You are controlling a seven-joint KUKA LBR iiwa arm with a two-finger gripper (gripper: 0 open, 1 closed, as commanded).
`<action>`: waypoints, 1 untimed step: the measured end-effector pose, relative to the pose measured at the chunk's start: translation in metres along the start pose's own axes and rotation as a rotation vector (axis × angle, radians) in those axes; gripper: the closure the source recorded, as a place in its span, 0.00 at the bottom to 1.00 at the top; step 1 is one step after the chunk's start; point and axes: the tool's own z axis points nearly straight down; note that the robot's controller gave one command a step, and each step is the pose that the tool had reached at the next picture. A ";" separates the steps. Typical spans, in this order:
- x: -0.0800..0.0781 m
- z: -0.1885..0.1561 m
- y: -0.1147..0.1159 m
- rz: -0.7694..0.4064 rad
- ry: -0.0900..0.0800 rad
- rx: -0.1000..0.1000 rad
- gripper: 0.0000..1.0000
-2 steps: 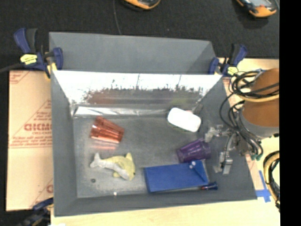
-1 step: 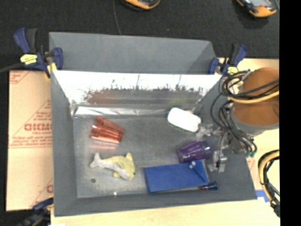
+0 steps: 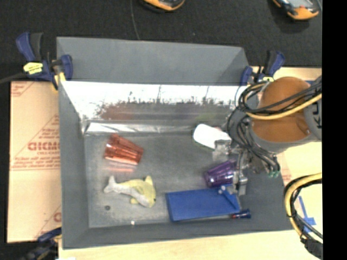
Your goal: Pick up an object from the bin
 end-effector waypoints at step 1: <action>0.003 0.033 -0.015 0.116 0.001 0.001 0.00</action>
Offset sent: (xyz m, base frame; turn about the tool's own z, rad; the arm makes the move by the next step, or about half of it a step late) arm -0.0022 -0.0253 -0.0687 0.2326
